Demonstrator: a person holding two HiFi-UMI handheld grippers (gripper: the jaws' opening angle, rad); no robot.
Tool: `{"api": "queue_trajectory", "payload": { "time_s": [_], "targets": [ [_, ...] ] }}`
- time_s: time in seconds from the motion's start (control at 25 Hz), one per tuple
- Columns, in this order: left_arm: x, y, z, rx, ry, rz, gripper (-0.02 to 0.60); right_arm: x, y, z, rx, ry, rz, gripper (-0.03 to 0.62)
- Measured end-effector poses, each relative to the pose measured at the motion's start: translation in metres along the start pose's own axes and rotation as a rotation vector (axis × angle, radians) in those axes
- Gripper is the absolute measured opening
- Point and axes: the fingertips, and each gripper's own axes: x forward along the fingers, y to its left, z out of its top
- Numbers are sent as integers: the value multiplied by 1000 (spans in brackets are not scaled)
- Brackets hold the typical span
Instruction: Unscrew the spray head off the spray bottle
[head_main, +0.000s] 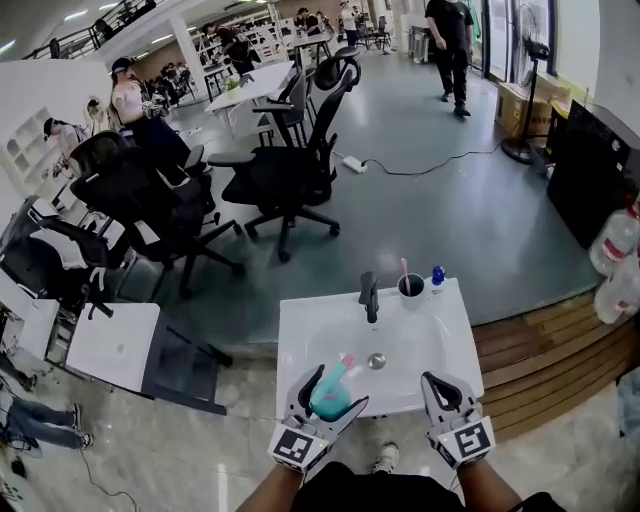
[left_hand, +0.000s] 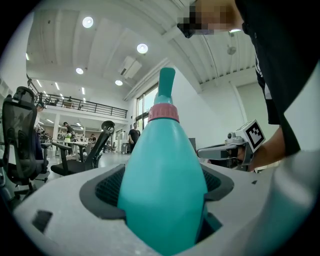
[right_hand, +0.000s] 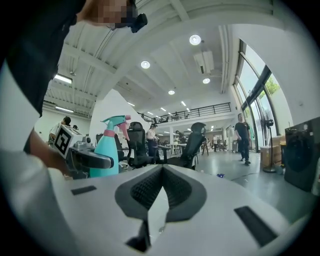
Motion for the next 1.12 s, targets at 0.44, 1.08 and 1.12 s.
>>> {"api": "queue_trajectory", "payload": {
  "time_s": [0.44,1.08,1.12],
  "targets": [
    [7,59,-4,7,-12,17,434,54,24,15,25,-74,65,5],
    [-2,132,-29,34,47,25,434,121,104,41,-4,-71,176,5],
    [-2,134,-30,33,47,21,434,126,108,43,10,-74,188,5]
  ]
}}
